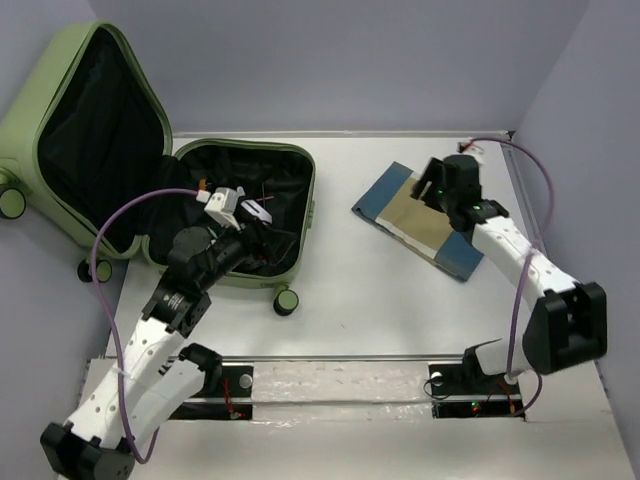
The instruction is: Pack the luggage
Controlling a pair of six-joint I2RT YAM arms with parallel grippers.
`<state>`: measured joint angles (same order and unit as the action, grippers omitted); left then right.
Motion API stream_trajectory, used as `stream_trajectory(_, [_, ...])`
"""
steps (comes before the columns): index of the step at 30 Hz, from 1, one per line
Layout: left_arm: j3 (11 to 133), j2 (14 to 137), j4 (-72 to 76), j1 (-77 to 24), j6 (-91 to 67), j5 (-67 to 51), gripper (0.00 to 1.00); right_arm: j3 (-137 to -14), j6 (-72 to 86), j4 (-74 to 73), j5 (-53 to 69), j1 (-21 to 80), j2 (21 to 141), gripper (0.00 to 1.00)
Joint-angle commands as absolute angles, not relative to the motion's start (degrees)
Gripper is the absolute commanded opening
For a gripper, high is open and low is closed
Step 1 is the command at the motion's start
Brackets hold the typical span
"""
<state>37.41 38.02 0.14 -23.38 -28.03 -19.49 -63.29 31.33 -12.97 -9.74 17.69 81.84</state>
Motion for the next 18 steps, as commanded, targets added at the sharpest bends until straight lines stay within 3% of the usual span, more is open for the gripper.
stream_trajectory(1, [45.5, 49.4, 8.9, -35.4, -30.9, -8.3, 0.81, -52.5, 32.4, -8.4, -13.1, 9.3, 72.1, 0.73])
stream_trajectory(4, [53.3, 61.1, 7.1, -43.6, -28.9, -0.6, 0.79, -49.3, 32.6, -7.4, -10.7, 3.2, 68.6, 0.76])
stream_trajectory(10, [72.4, 84.8, 2.3, -48.6, -22.6, 13.8, 0.71, -46.4, 31.4, -6.9, -11.2, -3.9, 63.6, 0.80])
stream_trajectory(18, [103.6, 115.9, -14.3, -48.5, -16.5, 14.5, 0.74, -44.2, 29.7, -6.9, -9.7, -6.1, 59.7, 0.80])
